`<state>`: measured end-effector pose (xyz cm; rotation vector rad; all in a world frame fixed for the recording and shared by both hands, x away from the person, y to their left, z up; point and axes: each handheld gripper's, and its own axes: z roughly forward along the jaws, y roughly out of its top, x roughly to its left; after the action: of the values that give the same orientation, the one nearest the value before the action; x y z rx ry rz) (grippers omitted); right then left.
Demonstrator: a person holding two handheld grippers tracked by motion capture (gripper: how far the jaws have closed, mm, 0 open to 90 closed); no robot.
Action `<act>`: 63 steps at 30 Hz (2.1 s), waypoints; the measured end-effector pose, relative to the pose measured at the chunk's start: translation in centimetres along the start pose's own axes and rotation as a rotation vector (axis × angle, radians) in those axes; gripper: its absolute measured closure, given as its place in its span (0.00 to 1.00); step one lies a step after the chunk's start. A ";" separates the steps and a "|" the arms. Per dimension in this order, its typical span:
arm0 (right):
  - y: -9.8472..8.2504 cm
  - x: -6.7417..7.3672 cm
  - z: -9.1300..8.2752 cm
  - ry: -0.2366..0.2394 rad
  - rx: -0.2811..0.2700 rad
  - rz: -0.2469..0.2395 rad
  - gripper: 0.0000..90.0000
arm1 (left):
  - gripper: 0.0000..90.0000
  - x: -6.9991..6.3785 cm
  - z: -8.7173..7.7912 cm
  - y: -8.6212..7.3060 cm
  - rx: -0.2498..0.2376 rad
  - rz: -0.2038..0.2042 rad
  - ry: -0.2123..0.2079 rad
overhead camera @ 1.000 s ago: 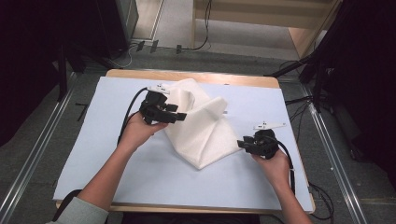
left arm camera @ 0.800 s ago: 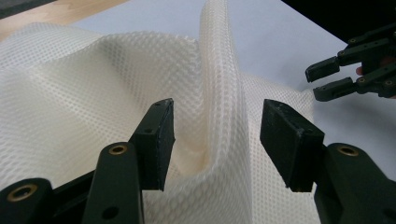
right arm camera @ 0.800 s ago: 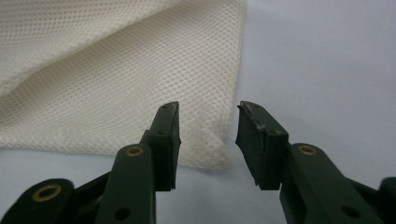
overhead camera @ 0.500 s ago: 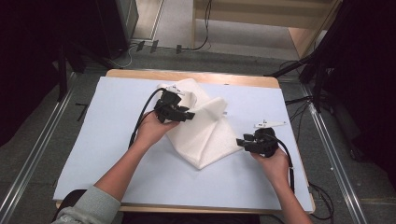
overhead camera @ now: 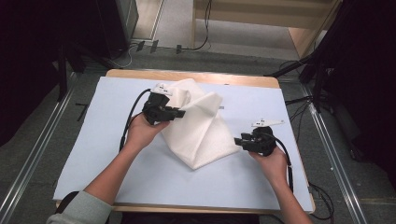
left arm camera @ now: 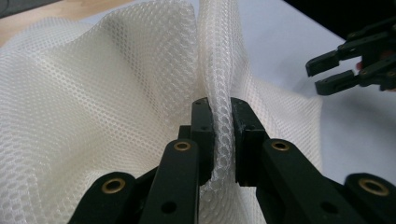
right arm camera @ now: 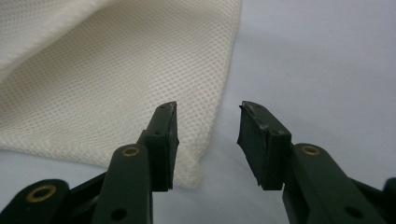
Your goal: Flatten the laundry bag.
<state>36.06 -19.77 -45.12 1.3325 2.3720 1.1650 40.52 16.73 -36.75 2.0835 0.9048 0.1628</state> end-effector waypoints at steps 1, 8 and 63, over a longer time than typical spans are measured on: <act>0.0 0.0 0.0 0.000 0.000 0.000 0.65 | 0.92 0.1 -0.4 -0.1 -0.012 -0.008 -0.002; 0.7 0.6 0.8 0.020 -0.013 -0.006 0.66 | 0.91 1.9 -3.7 -1.8 -0.108 -0.070 -0.022; 4.8 2.8 7.0 0.014 0.066 -0.074 1.00 | 0.91 3.9 -6.3 -4.5 -0.179 -0.107 0.008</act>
<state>40.98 -12.40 -45.86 1.2477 2.4673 1.0879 38.37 25.13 -36.85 1.8660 0.9683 0.1890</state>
